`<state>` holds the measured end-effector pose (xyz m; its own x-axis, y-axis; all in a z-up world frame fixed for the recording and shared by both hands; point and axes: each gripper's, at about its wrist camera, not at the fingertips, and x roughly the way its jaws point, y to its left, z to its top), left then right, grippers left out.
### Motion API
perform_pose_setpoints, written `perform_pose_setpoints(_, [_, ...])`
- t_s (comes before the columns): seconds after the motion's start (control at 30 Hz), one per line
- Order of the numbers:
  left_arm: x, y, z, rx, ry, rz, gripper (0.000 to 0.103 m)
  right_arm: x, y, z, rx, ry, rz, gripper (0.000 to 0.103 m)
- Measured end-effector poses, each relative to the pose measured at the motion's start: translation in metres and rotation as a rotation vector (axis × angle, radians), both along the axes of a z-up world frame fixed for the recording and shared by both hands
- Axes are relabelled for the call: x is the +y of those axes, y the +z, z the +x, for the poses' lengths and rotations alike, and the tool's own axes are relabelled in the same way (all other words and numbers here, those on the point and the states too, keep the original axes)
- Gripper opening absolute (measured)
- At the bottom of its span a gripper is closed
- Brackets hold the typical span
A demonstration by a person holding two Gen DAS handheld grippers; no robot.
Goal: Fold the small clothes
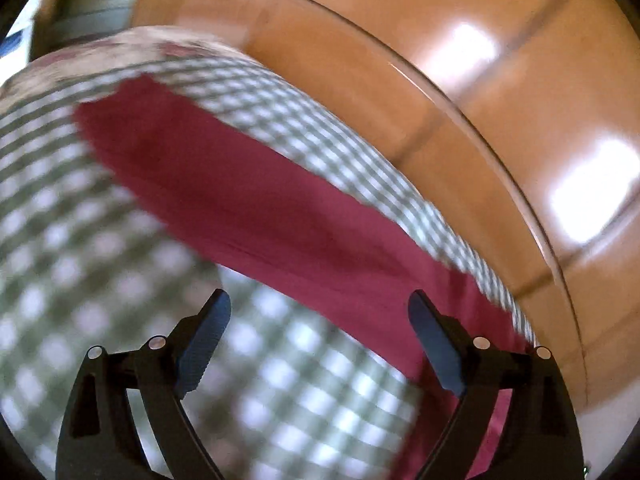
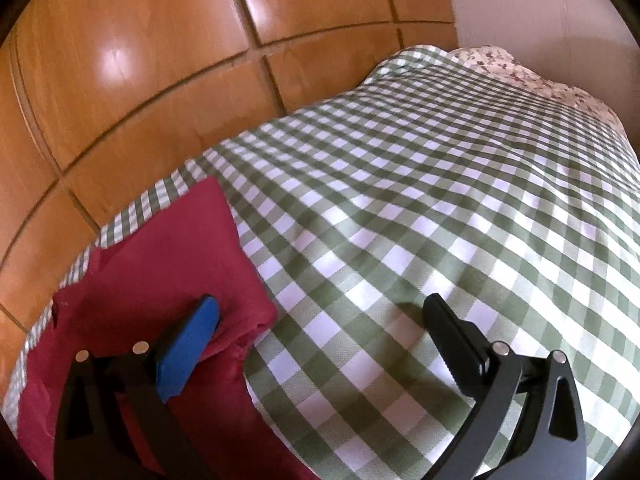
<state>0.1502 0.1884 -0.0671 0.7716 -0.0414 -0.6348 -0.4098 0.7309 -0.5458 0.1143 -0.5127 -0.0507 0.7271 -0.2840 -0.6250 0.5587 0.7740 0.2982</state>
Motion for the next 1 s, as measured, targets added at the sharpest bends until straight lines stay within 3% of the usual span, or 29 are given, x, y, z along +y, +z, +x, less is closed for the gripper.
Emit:
perform_pose_setpoints(0.13, [0.043,-0.010,-0.013,0.002,0.137,-0.086,0.086,-0.005,0.000,-0.004,-0.027,-0.014,0.031,0.101])
perform_pose_setpoints(0.23, [0.060,-0.013,-0.009,-0.005,0.177,-0.113,0.074,-0.004,0.001,-0.004,-0.028,-0.012,0.030,0.101])
perform_pose_setpoints(0.37, [0.078,-0.015,-0.002,-0.018,0.216,-0.153,0.070,-0.003,0.001,-0.005,-0.028,-0.012,0.032,0.101])
perform_pose_setpoints(0.47, [0.094,-0.022,0.002,-0.028,0.257,-0.191,0.060,-0.004,0.001,-0.005,-0.028,-0.013,0.032,0.101])
perform_pose_setpoints(0.53, [0.100,-0.024,0.006,-0.021,0.273,-0.182,0.053,-0.004,0.001,-0.005,-0.027,-0.012,0.031,0.101])
perform_pose_setpoints(0.67, [0.104,-0.024,0.021,-0.003,0.251,-0.139,0.051,-0.004,0.000,-0.004,-0.024,-0.010,0.030,0.101])
perform_pose_setpoints(0.7, [0.104,-0.022,0.026,0.013,0.249,-0.120,0.042,-0.004,0.000,-0.004,-0.023,-0.010,0.031,0.101])
perform_pose_setpoints(0.73, [0.106,-0.023,0.027,0.041,0.250,-0.103,0.026,-0.004,0.000,-0.004,-0.024,-0.010,0.031,0.101])
perform_pose_setpoints(0.8, [0.110,-0.024,0.031,0.066,0.242,-0.098,0.012,-0.004,0.000,-0.004,-0.023,-0.010,0.031,0.101])
perform_pose_setpoints(1.0, [0.101,-0.007,0.025,0.031,0.255,-0.078,0.010,-0.004,0.000,-0.004,-0.023,-0.010,0.031,0.101])
